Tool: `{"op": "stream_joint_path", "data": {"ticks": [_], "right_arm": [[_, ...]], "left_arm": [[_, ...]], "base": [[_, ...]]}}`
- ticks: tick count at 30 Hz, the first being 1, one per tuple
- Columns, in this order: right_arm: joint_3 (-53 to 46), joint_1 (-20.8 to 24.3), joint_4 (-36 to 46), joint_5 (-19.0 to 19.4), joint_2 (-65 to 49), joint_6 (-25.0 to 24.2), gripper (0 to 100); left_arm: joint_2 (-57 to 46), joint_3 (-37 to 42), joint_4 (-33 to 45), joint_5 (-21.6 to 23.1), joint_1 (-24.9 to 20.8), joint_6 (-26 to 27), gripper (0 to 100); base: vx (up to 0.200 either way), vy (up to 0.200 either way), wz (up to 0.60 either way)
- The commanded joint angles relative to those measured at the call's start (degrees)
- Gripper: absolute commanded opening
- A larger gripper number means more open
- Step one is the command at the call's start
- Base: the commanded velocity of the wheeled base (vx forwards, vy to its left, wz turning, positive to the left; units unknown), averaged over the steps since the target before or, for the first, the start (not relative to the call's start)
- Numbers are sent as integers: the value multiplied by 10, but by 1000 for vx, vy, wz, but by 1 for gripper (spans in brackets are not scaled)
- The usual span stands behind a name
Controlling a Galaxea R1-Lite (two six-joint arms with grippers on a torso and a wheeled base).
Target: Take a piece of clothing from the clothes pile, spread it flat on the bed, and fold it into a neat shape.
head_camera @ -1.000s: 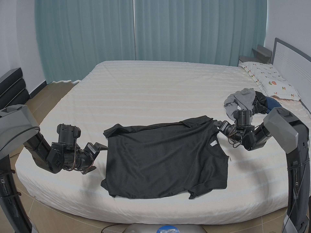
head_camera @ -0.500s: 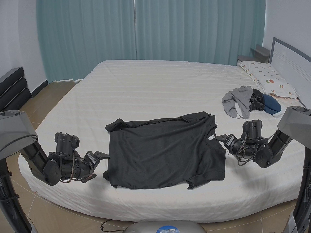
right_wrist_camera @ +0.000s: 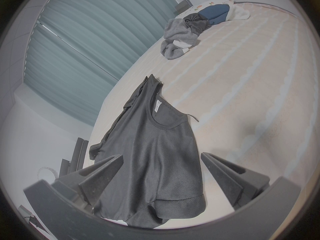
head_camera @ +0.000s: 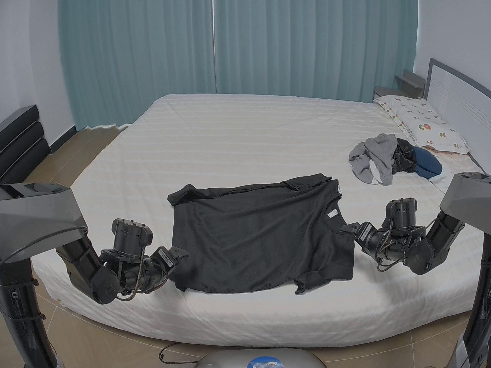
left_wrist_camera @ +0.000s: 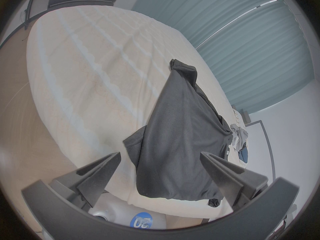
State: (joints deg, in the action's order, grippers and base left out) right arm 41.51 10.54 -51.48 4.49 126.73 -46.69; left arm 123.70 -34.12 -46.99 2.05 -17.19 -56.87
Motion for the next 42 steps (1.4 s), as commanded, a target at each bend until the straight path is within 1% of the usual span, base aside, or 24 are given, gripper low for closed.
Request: {"op": "stream_joint_path", "data": {"ticks": [1,7,8,13,18,21,31,38,42], "right_arm": [[0,1,1,0,4,1,100],[-1,3,1,0,2,1,100],[-1,3,1,0,3,1,100],[-1,2,4,0,4,4,100],[-6,-3,7,0,4,21,100],[-10,-3,7,0,6,27,100],[-9,-11,33,1,17,51,100],[1,-8,31,16,44,51,100],[29,-4,30,23,61,45,100]], "left_arm": [[19,-9,0,0,-4,0,100],[22,-15,1,0,-5,2,100],[31,-24,1,0,-4,15,0],[38,-31,1,-1,-5,18,0],[32,-31,3,-1,-4,18,0],[27,-31,1,-1,2,18,0],[-50,-19,5,1,43,12,0],[-52,-23,1,5,47,10,0],[-49,-32,1,6,46,10,0]], "base": [[0,0,0],[0,0,0],[0,0,0],[0,0,0],[0,0,0],[0,0,0],[0,0,0],[0,0,0],[0,0,0]]}}
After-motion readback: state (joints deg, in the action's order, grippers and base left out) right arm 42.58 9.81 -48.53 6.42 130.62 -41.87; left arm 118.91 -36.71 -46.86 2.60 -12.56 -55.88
